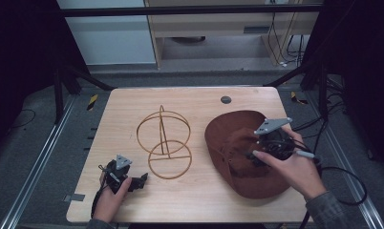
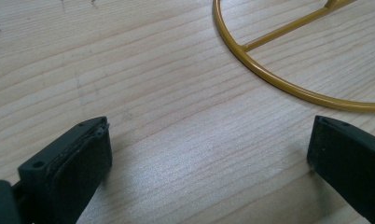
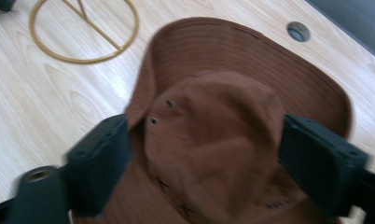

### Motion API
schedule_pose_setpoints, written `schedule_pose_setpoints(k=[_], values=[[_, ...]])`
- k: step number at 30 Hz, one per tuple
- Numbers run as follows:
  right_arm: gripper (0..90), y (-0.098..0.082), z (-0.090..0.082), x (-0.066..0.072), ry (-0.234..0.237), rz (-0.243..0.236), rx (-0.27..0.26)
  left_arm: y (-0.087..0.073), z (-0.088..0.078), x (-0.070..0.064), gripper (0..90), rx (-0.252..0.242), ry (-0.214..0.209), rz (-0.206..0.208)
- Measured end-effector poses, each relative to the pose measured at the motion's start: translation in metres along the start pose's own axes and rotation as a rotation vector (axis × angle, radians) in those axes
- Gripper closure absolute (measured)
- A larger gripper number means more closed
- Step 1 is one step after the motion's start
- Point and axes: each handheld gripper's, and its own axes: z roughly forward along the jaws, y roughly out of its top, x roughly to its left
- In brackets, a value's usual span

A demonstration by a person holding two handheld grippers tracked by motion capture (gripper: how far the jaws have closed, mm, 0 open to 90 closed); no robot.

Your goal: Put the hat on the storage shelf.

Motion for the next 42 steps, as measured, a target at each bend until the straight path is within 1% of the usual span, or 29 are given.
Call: schedule_pose_setpoints(k=[1, 2, 3, 4, 5, 7, 8, 9, 11, 14, 16, 19, 20, 22, 24, 26, 27, 29, 31, 32, 33, 34, 36, 37, 38, 39, 40, 41, 42], values=[[26.8, 0.0, -0.002, -0.005, 0.0, 0.003, 0.011, 0.0, 0.0, 0.0, 0.0, 0.0, -0.001, 0.001], [26.8, 0.0, -0.002, -0.005, 0.0, 0.003, 0.011, 0.0, 0.0, 0.0, 0.0, 0.0, -0.001, 0.001], [27.1, -0.001, -0.002, -0.01, -0.003, -0.006, 0.019, 0.0, 0.0, 0.0, 0.0, 0.001, -0.002, 0.001], [27.1, -0.001, -0.003, -0.018, -0.017, -0.024, 0.049, -0.001, -0.001, 0.0, 0.0, 0.001, -0.002, 0.001], [27.0, -0.001, -0.003, -0.022, -0.026, -0.023, 0.053, -0.001, -0.001, 0.0, 0.0, 0.001, -0.002, 0.001], [23.4, -0.002, -0.001, -0.03, -0.017, 0.003, 0.044, 0.0, -0.001, 0.0, 0.0, 0.001, -0.003, 0.002], [23.7, -0.003, 0.001, -0.033, -0.006, 0.017, 0.05, 0.0, 0.0, 0.0, 0.0, 0.001, -0.004, 0.002], [25.7, -0.003, 0.003, -0.037, -0.003, 0.017, 0.06, 0.0, 0.0, 0.0, 0.0, 0.001, -0.004, 0.002], [26.4, -0.004, 0.008, -0.042, -0.003, 0.014, 0.069, 0.0, 0.0, 0.0, 0.0, 0.002, -0.002, 0.001], [27.5, -0.005, 0.015, -0.049, 0.018, 0.033, 0.086, 0.0, 0.0, -0.001, 0.0, 0.001, 0.001, 0.0], [27.5, -0.005, 0.02, -0.053, 0.031, 0.058, 0.102, 0.0, -0.001, -0.001, 0.0, 0.001, 0.001, 0.0], [23.8, -0.004, 0.027, -0.056, 0.026, 0.095, 0.124, 0.0, -0.001, -0.001, 0.0, 0.003, 0.001, 0.001], [23.2, -0.005, 0.03, -0.057, 0.039, 0.101, 0.135, 0.0, -0.001, -0.001, 0.0, 0.003, 0.001, 0.001], [23.4, -0.005, 0.033, -0.058, 0.048, 0.11, 0.142, -0.001, -0.001, -0.001, 0.0, 0.003, 0.001, 0.001], [24.1, -0.006, 0.043, -0.06, 0.068, 0.116, 0.16, -0.001, -0.001, -0.001, 0.0, 0.002, 0.001, 0.001], [24.0, -0.005, 0.046, -0.061, 0.07, 0.111, 0.164, -0.001, -0.001, -0.001, 0.0, 0.002, 0.001, 0.001], [23.1, -0.004, 0.051, -0.063, 0.078, 0.12, 0.17, -0.001, -0.001, -0.001, 0.0, 0.003, 0.001, 0.001], [19.7, -0.003, 0.056, -0.065, 0.101, 0.118, 0.181, -0.001, -0.001, -0.001, 0.0, 0.002, 0.001, 0.001], [18.4, -0.004, 0.058, -0.065, 0.108, 0.112, 0.186, -0.001, -0.001, -0.001, 0.0, 0.002, 0.0, 0.001], [15.1, -0.004, 0.063, -0.064, 0.117, 0.133, 0.185, -0.001, -0.001, -0.001, 0.0, 0.002, 0.0, 0.001], [15.0, -0.005, 0.064, -0.064, 0.127, 0.14, 0.187, -0.001, -0.001, -0.001, 0.0, 0.003, 0.0, 0.0], [14.8, -0.005, 0.066, -0.063, 0.126, 0.136, 0.191, -0.001, -0.001, -0.001, 0.0, 0.002, 0.0, 0.001], [15.2, -0.005, 0.067, -0.062, 0.123, 0.132, 0.195, -0.001, -0.001, -0.001, 0.0, 0.002, 0.0, 0.001], [16.0, -0.005, 0.069, -0.061, 0.112, 0.116, 0.201, -0.001, -0.001, -0.001, 0.0, 0.002, 0.001, 0.001], [16.8, -0.004, 0.07, -0.06, 0.11, 0.115, 0.203, -0.001, -0.001, -0.001, 0.0, 0.003, 0.0, 0.001], [19.6, -0.004, 0.072, -0.06, 0.106, 0.11, 0.211, -0.001, -0.001, -0.001, 0.0, 0.003, 0.0, 0.001], [19.6, -0.004, 0.072, -0.06, 0.106, 0.11, 0.211, -0.001, -0.001, -0.001, 0.0, 0.003, 0.0, 0.001], [23.8, -0.004, 0.075, -0.061, 0.103, 0.108, 0.213, -0.001, -0.001, -0.001, 0.0, 0.003, 0.001, 0.001], [23.8, -0.004, 0.075, -0.061, 0.103, 0.108, 0.213, -0.001, -0.001, -0.001, 0.0, 0.003, 0.001, 0.001]])
